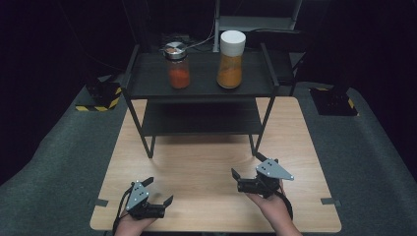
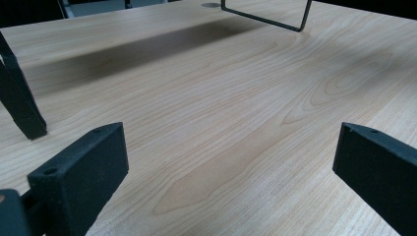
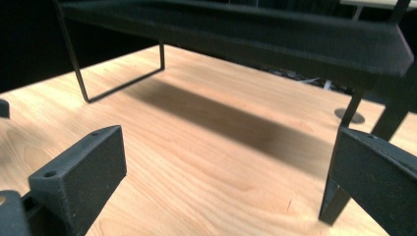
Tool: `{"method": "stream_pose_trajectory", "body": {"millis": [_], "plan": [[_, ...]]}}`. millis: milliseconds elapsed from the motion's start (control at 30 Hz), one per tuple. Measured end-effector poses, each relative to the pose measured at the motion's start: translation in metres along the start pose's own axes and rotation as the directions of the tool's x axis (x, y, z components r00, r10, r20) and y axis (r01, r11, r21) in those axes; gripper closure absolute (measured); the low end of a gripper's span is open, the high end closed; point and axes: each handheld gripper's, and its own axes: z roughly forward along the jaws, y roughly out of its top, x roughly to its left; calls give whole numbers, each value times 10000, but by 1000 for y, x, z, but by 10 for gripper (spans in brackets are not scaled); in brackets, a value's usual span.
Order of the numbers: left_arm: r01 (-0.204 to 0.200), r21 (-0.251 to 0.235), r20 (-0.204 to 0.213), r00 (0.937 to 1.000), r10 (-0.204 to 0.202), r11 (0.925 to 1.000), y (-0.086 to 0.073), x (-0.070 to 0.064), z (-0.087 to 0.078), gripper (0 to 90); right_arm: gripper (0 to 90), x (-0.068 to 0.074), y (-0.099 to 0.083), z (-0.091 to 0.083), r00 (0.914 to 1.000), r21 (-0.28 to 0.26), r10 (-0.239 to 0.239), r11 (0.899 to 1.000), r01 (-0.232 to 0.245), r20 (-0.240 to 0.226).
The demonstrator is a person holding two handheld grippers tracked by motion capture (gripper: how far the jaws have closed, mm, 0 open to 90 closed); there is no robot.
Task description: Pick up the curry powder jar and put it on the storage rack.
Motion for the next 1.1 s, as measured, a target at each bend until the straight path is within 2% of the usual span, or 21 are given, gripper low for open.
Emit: {"method": "stream_pose_trajectory", "body": {"millis": [200,300,400,667,900,1100], "plan": [[35,-10,34,10000,-35,10000,0,1,0,5,1,-2,-16,1,10000,283,78,9996,-79,49],[-110,53,3,9999,110,9999,1,-1,0,4,1,-3,-28,3,10000,551,28,9985,-33,91],[-24,37,70,10000,24,10000,1,1,0,5,1,-4,-36,5,10000,747,31,9972,-37,85],[-128,46,62,9999,128,9999,1,-1,0,5,1,-8,-55,1,9997,845,107,9963,-126,226],[-242,-36,126,9996,243,9997,-1,0,-1,6,1,-11,-66,-3,9990,955,1,9954,-43,446],[-251,-50,116,9996,251,9997,-1,-1,-1,5,6,-8,-65,-4,9985,1055,-201,9943,146,507]]}}
